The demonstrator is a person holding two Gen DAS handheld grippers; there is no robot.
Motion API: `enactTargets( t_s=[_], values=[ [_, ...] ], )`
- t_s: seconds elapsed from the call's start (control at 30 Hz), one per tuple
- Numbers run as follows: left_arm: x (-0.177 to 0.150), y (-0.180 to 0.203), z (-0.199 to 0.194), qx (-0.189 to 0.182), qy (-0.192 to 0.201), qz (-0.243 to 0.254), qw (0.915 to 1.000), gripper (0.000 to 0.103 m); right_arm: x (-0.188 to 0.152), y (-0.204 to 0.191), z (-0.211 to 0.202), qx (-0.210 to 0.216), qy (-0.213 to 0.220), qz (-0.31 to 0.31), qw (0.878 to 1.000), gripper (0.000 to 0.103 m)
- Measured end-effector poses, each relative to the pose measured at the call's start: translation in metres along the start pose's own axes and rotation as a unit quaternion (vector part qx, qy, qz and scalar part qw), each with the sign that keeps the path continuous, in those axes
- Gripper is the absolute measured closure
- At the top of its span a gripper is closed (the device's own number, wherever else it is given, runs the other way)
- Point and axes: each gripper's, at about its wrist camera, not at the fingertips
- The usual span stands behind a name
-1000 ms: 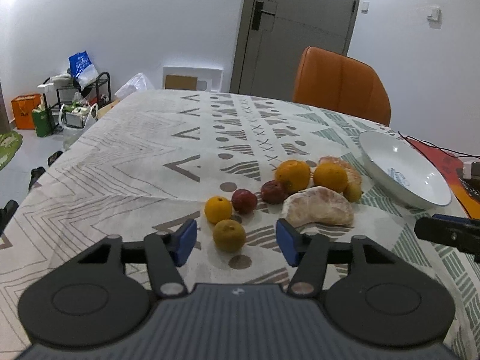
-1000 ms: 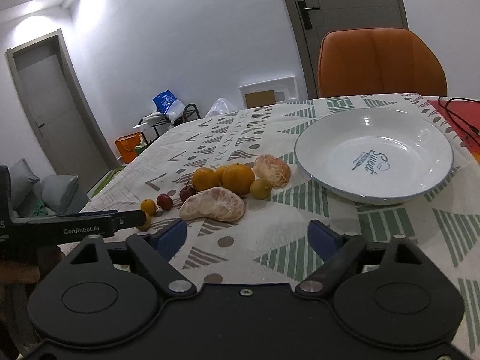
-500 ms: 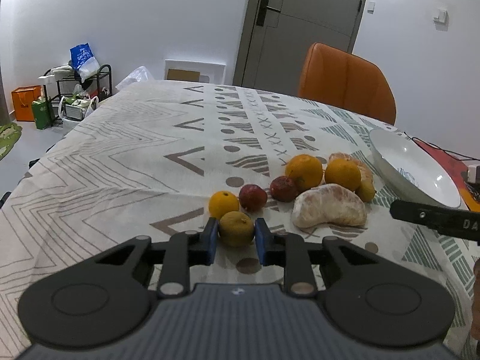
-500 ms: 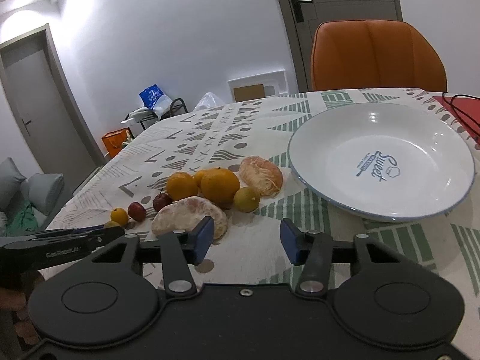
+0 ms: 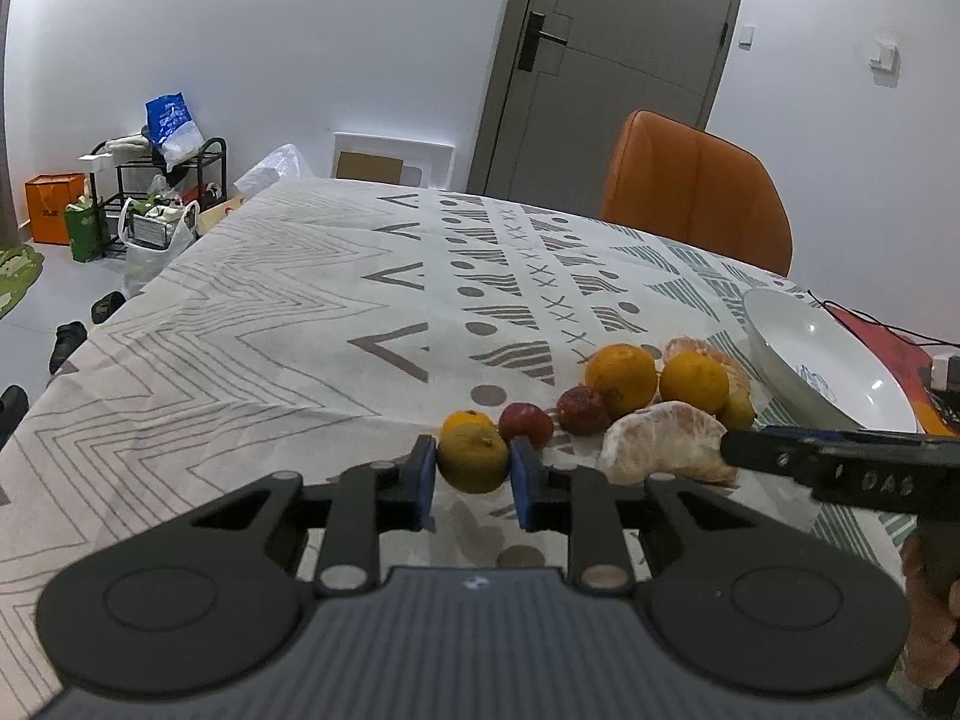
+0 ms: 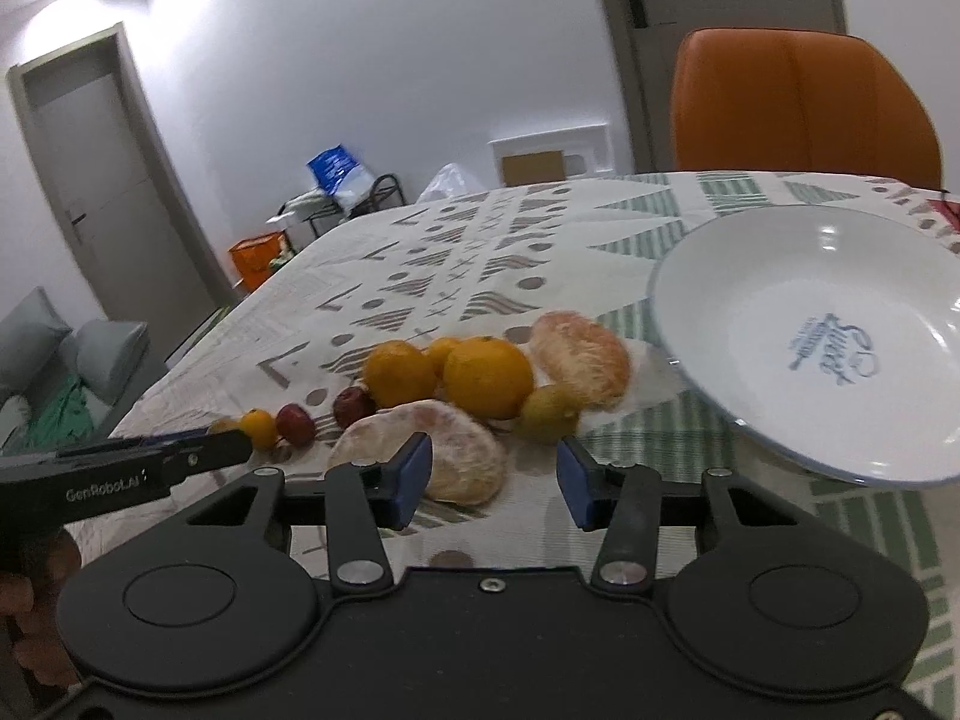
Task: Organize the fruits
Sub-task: 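Grasp a small yellow fruit with the left tool while the right tool grasps a peeled pomelo segment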
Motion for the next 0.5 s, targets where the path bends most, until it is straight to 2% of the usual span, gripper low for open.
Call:
enactTargets(
  t_s=[0.13, 0.27, 0.33, 0.47, 0.5],
  values=[
    [0.000, -0.004, 0.000, 0.002, 0.000, -0.002, 1.0000, 0.078, -0.001, -0.010, 0.009, 0.005, -0.010, -0.033, 0.999, 0.052],
    [0.000, -0.007, -0.003, 0.005, 0.001, -0.005, 1.0000, 0.078, -0.002, -0.013, 0.015, 0.015, -0.020, -0.036, 0.999, 0.051],
    [0.000, -0.008, -0.005, 0.005, 0.002, -0.005, 1.0000, 0.078, -0.003, -0.016, 0.014, 0.026, -0.025, -0.035, 0.999, 0.054],
    [-0.003, -0.009, -0.007, 0.005, 0.001, -0.009, 0.9999, 0.078, -0.008, -0.021, 0.007, 0.046, -0.036, -0.038, 0.998, 0.074],
    [-0.003, -0.010, -0.008, 0.004, 0.001, -0.010, 0.9999, 0.078, -0.009, -0.021, 0.007, 0.053, -0.040, -0.032, 0.997, 0.076]
  ],
)
Point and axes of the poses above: each gripper's, at about its wrist camera, not at the fingertips, and z roughly the way its jaws point, y to its right, x to its top, and after that the axes turned 9 degrees about y, right-handed
